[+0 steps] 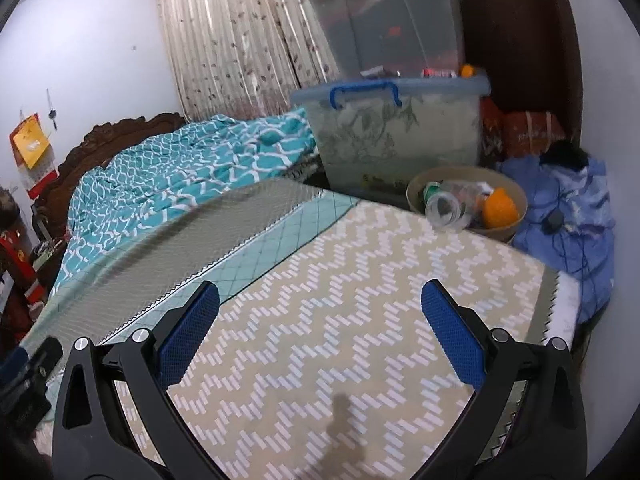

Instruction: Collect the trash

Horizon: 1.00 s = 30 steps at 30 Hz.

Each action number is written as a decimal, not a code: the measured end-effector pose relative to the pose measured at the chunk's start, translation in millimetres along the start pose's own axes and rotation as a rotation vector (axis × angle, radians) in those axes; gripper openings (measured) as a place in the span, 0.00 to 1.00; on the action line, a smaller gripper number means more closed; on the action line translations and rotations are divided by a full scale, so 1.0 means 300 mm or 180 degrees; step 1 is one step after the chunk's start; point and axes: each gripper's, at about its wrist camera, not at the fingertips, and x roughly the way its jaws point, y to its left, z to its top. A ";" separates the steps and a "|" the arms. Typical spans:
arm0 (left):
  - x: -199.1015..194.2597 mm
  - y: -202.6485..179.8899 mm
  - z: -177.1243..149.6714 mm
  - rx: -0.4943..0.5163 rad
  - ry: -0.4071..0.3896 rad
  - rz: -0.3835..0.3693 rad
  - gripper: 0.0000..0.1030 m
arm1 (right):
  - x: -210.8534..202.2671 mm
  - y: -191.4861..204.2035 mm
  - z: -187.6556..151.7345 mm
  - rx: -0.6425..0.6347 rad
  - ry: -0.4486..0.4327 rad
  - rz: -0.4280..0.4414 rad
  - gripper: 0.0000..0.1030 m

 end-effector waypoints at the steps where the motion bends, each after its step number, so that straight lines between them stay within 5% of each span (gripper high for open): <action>1: 0.005 -0.003 -0.002 0.0015 0.0020 -0.0003 0.92 | 0.005 -0.003 -0.004 0.0005 0.0000 -0.0005 0.97; 12: 0.046 0.010 -0.019 -0.0022 0.0111 0.0103 0.92 | 0.069 -0.021 -0.055 0.0009 0.0203 -0.0037 0.97; 30: 0.043 -0.030 -0.031 0.0102 0.0116 0.0048 0.92 | -0.069 -0.074 -0.015 0.0046 0.0036 0.0012 0.97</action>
